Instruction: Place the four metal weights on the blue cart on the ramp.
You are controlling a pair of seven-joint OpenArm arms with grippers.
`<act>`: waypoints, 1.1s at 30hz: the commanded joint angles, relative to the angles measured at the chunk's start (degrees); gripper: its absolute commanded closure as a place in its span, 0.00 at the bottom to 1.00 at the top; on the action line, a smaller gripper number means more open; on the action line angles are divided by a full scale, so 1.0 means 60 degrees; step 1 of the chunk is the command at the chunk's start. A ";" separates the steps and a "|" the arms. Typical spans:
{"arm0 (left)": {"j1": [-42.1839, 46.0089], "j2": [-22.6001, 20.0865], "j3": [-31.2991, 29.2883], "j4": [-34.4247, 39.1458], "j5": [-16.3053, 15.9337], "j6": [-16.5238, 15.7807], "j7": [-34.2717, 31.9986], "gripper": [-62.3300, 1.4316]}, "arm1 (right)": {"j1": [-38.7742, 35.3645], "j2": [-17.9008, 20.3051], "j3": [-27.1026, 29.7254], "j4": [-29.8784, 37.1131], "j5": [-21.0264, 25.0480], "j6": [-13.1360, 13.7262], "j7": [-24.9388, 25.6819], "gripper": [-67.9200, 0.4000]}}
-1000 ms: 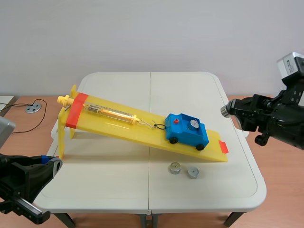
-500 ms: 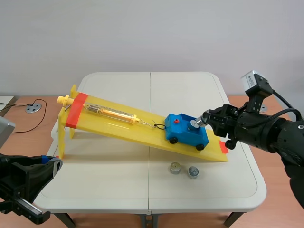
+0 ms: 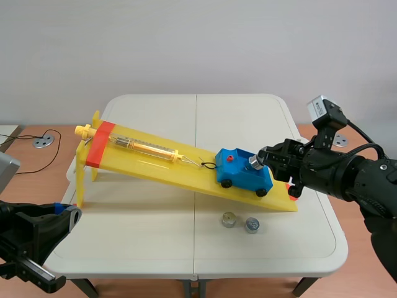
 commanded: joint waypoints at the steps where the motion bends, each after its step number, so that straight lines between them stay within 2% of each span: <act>1: -0.0076 0.0022 -0.0007 0.0521 -0.0736 -0.0171 -0.1024 0.93 | 0.1362 0.0127 -0.0055 0.0229 0.0747 0.0448 0.1173 0.99; 9: -0.0080 0.0022 -0.0007 0.0521 -0.0736 -0.0171 -0.1027 0.93 | 0.1577 0.0131 -0.0058 -0.0259 0.0747 0.0696 0.1169 0.99; 13: -0.0080 0.0022 -0.0007 0.0521 -0.0736 -0.0171 -0.1027 0.93 | 0.1577 0.0131 -0.0058 -0.0259 0.0750 0.1319 0.1053 0.99; 19: -0.0080 0.0022 -0.0007 0.0521 -0.0739 -0.0171 -0.1027 0.93 | 0.1577 0.0135 -0.0058 -0.0259 0.0750 0.1628 0.0962 0.99; 24: -0.0080 0.0022 -0.0007 0.0521 -0.0739 -0.0171 -0.1031 0.93 | 0.1523 0.0135 -0.0055 -0.0262 0.0750 0.1574 0.0962 0.98; 28: -0.0080 0.0022 -0.0007 0.0521 -0.0739 -0.0171 -0.1031 0.93 | 0.1526 0.0135 -0.0138 -0.0430 0.0681 0.1147 0.0943 0.98; 33: -0.0080 0.0022 -0.0007 0.0521 -0.0739 -0.0171 -0.1027 0.93 | 0.1526 0.0135 -0.0288 -0.0601 0.0561 0.1078 0.1049 0.99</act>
